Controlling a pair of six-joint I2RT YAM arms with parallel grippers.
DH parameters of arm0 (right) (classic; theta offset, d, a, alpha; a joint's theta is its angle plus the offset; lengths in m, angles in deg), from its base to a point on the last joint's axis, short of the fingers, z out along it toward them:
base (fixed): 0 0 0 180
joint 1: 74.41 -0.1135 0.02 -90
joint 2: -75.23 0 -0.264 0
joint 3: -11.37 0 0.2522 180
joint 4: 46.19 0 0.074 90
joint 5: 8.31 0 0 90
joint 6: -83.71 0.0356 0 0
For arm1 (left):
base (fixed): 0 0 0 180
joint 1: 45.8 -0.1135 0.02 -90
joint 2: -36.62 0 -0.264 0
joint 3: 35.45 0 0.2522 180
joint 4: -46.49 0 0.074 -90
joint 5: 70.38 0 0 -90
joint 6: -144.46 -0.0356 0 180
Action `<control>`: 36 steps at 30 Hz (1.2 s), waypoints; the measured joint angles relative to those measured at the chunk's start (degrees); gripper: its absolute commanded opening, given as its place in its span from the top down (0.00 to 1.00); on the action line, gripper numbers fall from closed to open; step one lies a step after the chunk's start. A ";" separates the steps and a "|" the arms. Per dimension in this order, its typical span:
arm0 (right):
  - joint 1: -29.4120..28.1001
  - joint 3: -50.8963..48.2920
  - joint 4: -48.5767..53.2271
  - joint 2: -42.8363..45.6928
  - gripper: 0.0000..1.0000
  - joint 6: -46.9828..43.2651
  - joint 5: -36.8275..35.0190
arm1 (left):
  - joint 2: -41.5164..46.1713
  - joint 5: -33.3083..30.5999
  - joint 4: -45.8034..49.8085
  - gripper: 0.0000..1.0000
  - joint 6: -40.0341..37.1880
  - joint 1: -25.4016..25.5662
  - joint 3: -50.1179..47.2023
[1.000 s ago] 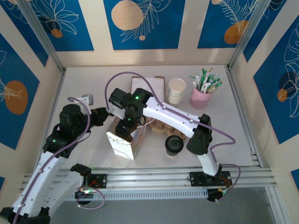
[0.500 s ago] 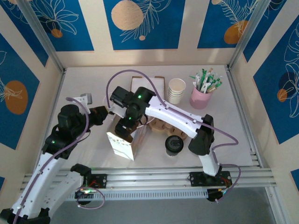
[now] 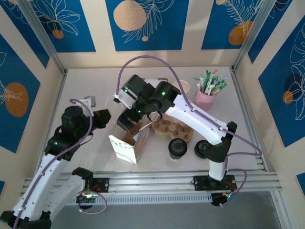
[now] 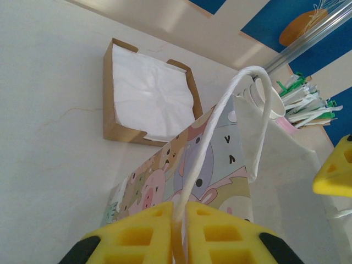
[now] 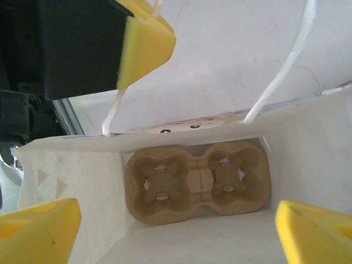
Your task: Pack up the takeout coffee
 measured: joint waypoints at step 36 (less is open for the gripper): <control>1.16 6.10 1.97 -5.53 0.43 33.14 -9.77 | 7.10 -9.09 3.45 1.00 11.37 0.00 0.00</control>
